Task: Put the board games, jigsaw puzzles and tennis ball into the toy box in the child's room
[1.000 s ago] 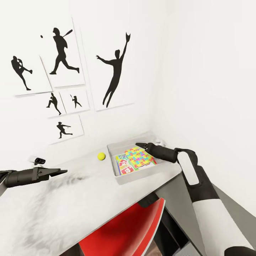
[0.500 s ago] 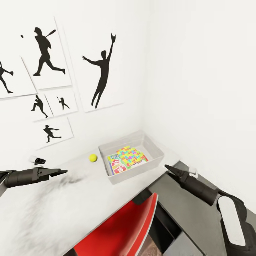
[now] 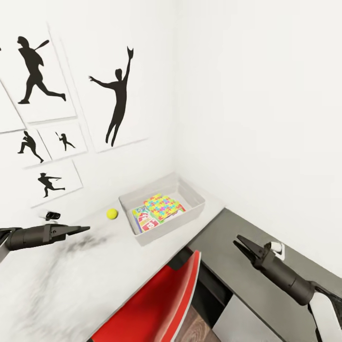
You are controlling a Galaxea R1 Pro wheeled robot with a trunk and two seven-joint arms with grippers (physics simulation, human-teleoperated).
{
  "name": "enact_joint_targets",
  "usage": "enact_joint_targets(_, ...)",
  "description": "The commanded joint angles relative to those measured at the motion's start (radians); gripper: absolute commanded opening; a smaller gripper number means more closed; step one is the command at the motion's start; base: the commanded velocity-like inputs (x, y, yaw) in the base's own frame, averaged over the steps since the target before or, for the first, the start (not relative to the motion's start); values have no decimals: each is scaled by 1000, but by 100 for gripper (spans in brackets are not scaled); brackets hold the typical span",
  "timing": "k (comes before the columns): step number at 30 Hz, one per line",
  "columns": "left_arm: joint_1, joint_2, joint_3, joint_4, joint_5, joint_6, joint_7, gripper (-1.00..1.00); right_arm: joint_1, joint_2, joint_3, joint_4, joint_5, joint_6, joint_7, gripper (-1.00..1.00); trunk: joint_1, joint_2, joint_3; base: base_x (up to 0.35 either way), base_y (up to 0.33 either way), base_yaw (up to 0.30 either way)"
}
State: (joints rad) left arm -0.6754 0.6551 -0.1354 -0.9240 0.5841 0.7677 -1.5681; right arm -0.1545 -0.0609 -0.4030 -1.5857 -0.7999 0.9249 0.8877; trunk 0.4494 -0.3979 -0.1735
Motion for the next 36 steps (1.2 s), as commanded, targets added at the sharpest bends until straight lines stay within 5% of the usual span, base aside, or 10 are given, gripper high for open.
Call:
enact_joint_targets(1, -1, 1, -4, 1, 5, 7, -3, 100, 10, 1, 15, 0, 1, -15, 14, 100, 1, -2, -2, -4, 213, -53)
enact_joint_targets(6, -1, 1, -5, 1, 6, 1, -3, 100, 36, 5, 98, 0, 3, -106, 94, 100, 1, -2, -2, -2, 108, -23)
enact_joint_targets(15, -1, 1, -5, 1, 7, 0, -2, 100, 36, 4, 245, 0, 12, -248, 116, 100, 1, -2, -2, 0, 92, -2)
enact_joint_targets(25, -1, 1, -5, 1, 7, 1, -1, 100, 44, -4, 199, 1, 16, -256, 124, 100, 1, -2, -2, 56, 64, -2)
enact_joint_targets(36, -1, 1, -6, 1, 4, -1, -1, 100, 46, -5, 193, 1, 16, -260, 125, 100, 1, -2, -2, 28, 16, -111)
